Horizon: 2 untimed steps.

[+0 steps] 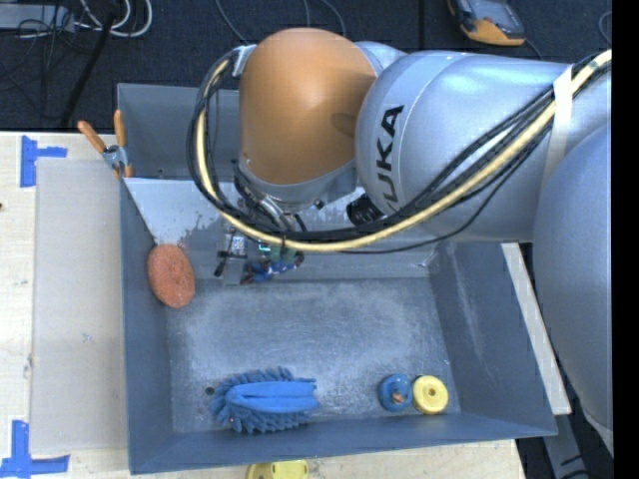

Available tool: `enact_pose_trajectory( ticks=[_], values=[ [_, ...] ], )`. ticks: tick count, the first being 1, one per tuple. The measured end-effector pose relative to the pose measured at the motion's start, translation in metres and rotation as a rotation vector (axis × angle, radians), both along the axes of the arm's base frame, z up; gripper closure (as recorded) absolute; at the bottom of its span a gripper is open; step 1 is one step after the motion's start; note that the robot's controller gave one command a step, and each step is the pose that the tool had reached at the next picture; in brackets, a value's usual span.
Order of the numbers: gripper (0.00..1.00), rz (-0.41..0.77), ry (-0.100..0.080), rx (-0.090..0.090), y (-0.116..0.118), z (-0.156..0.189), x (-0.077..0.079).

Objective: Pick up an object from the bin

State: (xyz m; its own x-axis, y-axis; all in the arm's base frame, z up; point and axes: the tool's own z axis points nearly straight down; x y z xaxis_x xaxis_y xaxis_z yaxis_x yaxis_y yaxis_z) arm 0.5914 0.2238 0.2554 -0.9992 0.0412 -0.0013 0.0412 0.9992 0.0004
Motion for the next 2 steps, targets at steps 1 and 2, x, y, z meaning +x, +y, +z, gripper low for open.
enact_pose_trajectory(
  ticks=[1,2],
  values=[
    [0.00,-0.001,0.000,0.000,-0.0001,0.0000,0.0000],
    [0.00,-0.001,-0.001,0.000,-0.0004,-0.0012,-0.0009]
  ],
)
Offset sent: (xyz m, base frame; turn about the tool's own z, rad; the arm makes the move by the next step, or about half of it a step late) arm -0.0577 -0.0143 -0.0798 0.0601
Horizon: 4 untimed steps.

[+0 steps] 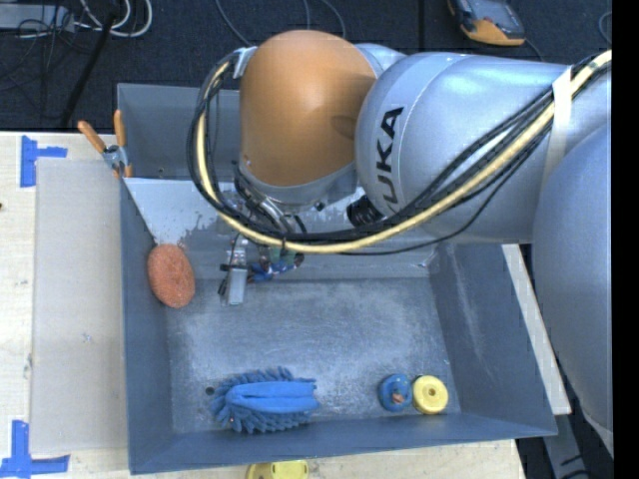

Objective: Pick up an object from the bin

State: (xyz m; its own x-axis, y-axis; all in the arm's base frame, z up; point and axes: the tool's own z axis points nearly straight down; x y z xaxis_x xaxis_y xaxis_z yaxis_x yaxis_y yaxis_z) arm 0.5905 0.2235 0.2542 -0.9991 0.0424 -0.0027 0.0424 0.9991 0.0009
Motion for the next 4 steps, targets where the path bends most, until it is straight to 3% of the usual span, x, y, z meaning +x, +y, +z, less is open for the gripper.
enact_pose_trajectory(
  ticks=[1,2,3,4],
  values=[
    [0.00,-0.005,0.014,-0.004,-0.010,-0.038,-0.018],
    [0.00,0.028,-0.004,0.001,-0.012,-0.017,-0.023],
    [1.00,-0.144,0.005,-0.001,-0.047,-0.114,-0.045],
    [0.00,-0.146,0.005,-0.001,-0.047,-0.114,-0.045]
  ],
)
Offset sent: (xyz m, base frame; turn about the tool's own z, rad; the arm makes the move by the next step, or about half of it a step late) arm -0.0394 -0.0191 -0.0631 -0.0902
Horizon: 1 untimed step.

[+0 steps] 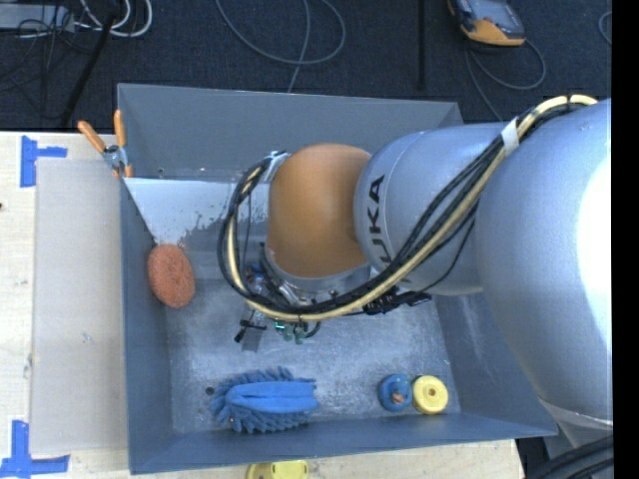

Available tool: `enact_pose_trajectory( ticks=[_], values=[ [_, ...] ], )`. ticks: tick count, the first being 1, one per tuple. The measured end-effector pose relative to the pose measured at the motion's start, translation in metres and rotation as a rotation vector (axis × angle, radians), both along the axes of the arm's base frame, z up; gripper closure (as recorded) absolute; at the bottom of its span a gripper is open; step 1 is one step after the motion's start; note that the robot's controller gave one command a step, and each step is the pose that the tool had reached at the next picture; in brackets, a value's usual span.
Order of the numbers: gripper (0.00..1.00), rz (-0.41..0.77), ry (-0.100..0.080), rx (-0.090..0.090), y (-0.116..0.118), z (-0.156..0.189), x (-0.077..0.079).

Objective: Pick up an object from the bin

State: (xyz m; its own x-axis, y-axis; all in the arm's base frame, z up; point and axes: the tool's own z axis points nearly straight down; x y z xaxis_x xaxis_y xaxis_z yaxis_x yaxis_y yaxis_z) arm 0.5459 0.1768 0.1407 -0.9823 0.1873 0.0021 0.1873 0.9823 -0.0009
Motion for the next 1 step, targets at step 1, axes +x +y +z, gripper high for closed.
enact_pose_trajectory(
  ticks=[1],
  values=[
    [0.00,-0.001,0.000,0.000,-0.0001,0.0000,0.0000]
  ],
)
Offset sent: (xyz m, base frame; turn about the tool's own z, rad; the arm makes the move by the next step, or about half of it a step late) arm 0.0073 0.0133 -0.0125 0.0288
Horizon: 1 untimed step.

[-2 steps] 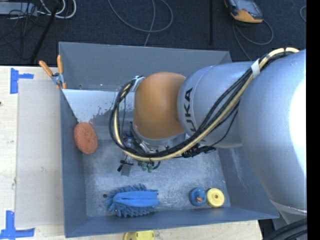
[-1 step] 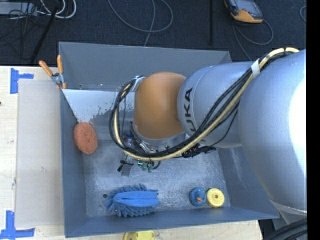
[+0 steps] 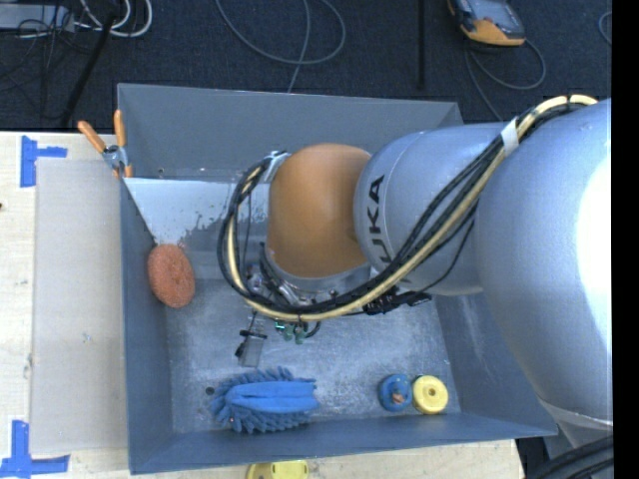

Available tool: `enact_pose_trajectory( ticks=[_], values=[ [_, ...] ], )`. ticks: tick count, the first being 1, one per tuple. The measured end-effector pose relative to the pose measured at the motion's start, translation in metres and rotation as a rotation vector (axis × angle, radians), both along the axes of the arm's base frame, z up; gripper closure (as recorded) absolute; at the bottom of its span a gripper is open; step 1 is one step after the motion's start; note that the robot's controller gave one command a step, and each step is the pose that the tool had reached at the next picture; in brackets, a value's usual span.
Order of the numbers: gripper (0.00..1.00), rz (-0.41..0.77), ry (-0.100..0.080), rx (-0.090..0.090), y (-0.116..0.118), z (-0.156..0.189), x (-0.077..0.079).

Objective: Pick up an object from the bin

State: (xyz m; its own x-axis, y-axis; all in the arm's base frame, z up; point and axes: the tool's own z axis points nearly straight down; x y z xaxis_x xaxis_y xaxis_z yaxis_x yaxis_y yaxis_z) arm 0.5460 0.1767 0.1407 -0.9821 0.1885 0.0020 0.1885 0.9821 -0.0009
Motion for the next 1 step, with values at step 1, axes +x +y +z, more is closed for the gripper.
enact_pose_trajectory(
  ticks=[1],
  values=[
    [0.00,-0.013,-0.002,0.000,0.0077,-0.0075,0.0047]
  ],
)
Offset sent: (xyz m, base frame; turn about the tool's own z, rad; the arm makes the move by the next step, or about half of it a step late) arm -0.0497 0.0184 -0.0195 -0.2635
